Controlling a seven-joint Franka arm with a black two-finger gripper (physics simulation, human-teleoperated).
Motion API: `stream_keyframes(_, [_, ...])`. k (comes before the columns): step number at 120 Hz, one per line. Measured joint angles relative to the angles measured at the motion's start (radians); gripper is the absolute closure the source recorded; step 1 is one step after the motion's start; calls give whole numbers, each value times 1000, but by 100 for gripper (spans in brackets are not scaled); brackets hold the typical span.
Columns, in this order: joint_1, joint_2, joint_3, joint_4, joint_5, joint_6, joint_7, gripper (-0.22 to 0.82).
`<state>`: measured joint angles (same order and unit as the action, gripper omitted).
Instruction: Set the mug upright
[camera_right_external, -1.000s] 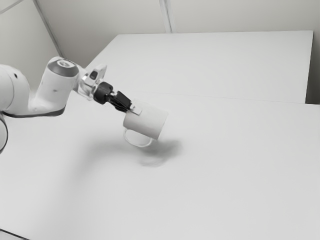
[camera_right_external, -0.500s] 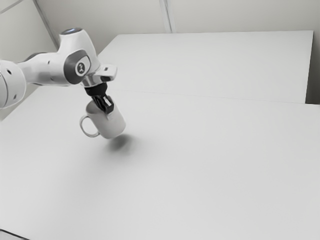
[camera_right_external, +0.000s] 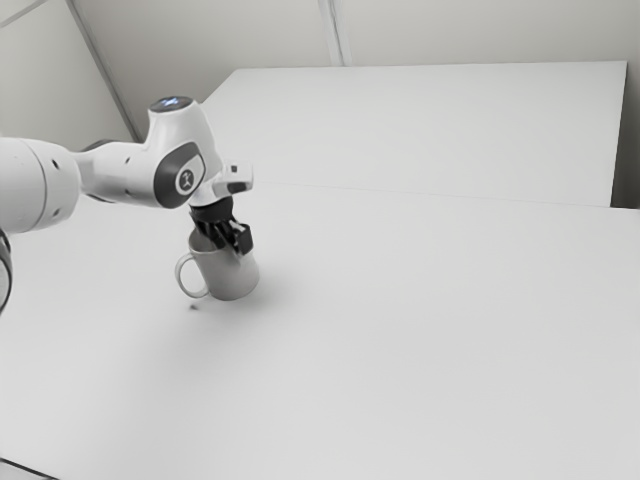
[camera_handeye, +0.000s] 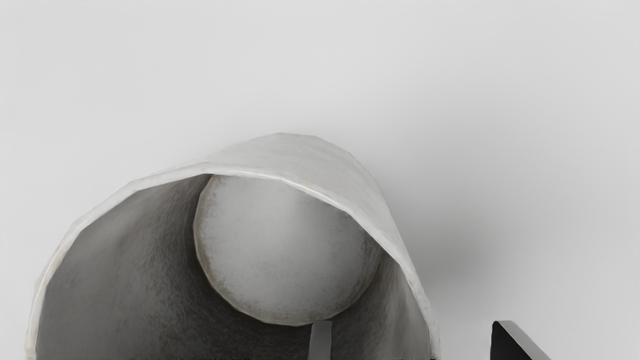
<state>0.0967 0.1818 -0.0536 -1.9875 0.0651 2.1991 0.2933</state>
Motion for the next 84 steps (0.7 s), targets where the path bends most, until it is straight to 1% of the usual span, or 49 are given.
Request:
stream_keyframes(9, [0,-29,-1,4,-7,-1,-22,22])
stream_keyframes(19, [0,-89,-5,24,-19,-30,-43,15])
stream_keyframes(32, [0,-124,-9,152,-61,-133,-65,9])
stream_keyframes(46, [-1,-116,-11,349,-90,-268,-85,5])
stream_keyframes(60, [-19,-62,-10,543,-93,-397,-101,3])
stream_keyframes(69, [-31,-50,-9,583,-94,-455,-110,2])
stream_keyframes(84, [-29,-52,-10,592,-97,-515,-123,1])
